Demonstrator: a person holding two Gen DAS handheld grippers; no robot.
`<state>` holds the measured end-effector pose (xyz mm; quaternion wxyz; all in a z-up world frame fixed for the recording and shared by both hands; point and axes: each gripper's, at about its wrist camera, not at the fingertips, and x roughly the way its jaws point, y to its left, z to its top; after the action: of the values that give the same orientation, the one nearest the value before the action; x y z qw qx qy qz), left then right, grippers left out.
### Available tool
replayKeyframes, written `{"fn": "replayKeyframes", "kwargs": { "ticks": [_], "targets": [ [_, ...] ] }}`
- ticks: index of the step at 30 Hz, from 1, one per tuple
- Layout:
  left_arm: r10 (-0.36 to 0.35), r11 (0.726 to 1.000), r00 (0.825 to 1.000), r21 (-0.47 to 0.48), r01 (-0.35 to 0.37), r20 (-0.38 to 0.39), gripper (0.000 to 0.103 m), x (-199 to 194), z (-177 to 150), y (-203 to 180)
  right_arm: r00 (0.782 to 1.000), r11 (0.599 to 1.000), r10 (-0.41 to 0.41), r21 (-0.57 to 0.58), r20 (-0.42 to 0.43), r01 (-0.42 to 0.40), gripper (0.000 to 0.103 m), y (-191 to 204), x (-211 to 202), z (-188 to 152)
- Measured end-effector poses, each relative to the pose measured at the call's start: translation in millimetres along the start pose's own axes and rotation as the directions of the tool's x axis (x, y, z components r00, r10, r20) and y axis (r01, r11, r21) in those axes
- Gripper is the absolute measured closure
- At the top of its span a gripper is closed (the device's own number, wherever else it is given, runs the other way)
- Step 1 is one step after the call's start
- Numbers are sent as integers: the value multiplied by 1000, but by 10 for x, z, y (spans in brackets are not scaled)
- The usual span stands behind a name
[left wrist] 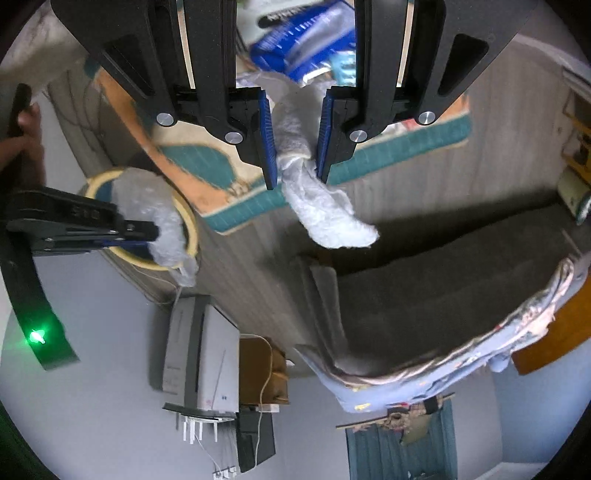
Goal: Collect trash
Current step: 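Carry the plastic bag and tissue over the bin and release both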
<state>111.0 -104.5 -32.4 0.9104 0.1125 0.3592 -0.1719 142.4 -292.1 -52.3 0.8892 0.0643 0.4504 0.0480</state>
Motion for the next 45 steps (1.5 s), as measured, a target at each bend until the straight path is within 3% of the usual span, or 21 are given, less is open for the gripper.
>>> {"fn": "replayKeyframes", "kwargs": {
  "ticks": [7, 11, 21, 37, 45],
  "targets": [
    [-10, 999, 1000, -44, 10, 10, 81, 271, 155, 146, 998, 1000, -25, 17, 56, 24, 90, -220, 86, 193],
    [-41, 996, 999, -84, 40, -10, 80, 485, 184, 149, 994, 996, -79, -33, 73, 82, 90, -296, 232, 279],
    [-117, 983, 993, -144, 115, 0, 80, 781, 383, -78, 996, 997, -83, 10, 41, 83, 90, -710, 359, 290],
    [-204, 977, 979, -55, 204, 12, 80, 1021, 646, -1034, 990, 977, -139, 169, 30, 132, 90, -1609, 184, 173],
    [-254, 967, 967, 8, 254, -7, 80, 1191, 625, -1407, 982, 962, -185, 201, -22, 186, 90, -1969, 255, 87]
  ]
}}
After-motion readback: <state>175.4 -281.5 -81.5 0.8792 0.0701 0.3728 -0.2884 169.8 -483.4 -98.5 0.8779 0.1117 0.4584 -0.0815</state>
